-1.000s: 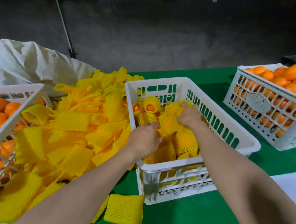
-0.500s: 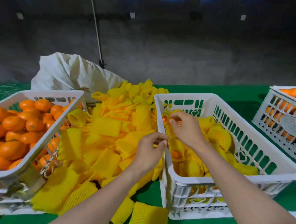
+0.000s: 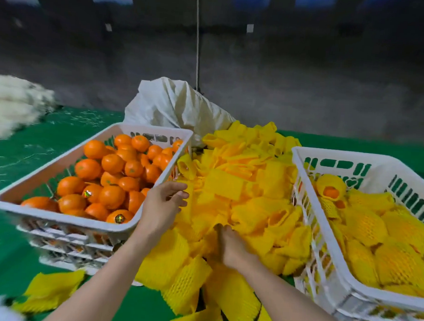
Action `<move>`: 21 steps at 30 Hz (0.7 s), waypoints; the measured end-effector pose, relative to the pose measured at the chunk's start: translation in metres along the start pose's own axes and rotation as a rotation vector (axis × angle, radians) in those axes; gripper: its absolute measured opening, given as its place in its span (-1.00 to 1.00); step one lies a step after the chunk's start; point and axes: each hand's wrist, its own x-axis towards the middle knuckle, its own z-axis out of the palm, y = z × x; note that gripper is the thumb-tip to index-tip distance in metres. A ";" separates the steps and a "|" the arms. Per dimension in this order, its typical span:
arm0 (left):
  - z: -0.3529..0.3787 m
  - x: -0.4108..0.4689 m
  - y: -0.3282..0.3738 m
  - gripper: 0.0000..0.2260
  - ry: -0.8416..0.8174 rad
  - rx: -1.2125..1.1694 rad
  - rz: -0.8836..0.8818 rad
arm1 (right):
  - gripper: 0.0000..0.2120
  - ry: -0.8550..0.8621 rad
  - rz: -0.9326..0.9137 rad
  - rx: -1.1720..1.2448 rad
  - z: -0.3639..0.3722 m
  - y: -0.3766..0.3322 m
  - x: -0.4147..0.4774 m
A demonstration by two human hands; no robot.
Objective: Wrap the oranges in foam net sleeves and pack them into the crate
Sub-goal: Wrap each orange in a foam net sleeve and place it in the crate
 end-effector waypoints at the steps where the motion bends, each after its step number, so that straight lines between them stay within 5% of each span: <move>1: -0.007 0.000 -0.002 -0.83 -0.009 0.009 0.010 | -0.52 0.013 0.019 -0.053 0.002 0.000 0.004; 5: -0.024 0.004 -0.005 -0.83 -0.066 0.033 0.026 | -0.65 0.204 0.108 0.008 -0.023 -0.004 0.011; 8: -0.024 0.009 -0.002 -0.73 -0.215 0.170 0.088 | -0.67 0.419 -0.023 0.251 -0.069 -0.014 0.002; 11: -0.020 0.017 0.007 -0.46 -0.392 0.301 0.153 | -0.69 0.337 -0.266 0.545 -0.112 -0.032 -0.019; 13: -0.018 0.023 0.013 -0.59 -0.474 0.347 0.168 | -0.64 0.265 -0.365 0.639 -0.126 -0.042 -0.031; 15: -0.019 0.025 0.014 -0.80 -0.433 0.356 0.221 | -0.61 0.328 -0.381 0.645 -0.128 -0.050 -0.034; 21: -0.034 0.027 0.007 -0.62 -0.226 0.351 0.242 | -0.77 0.726 -0.306 0.438 -0.111 -0.080 -0.022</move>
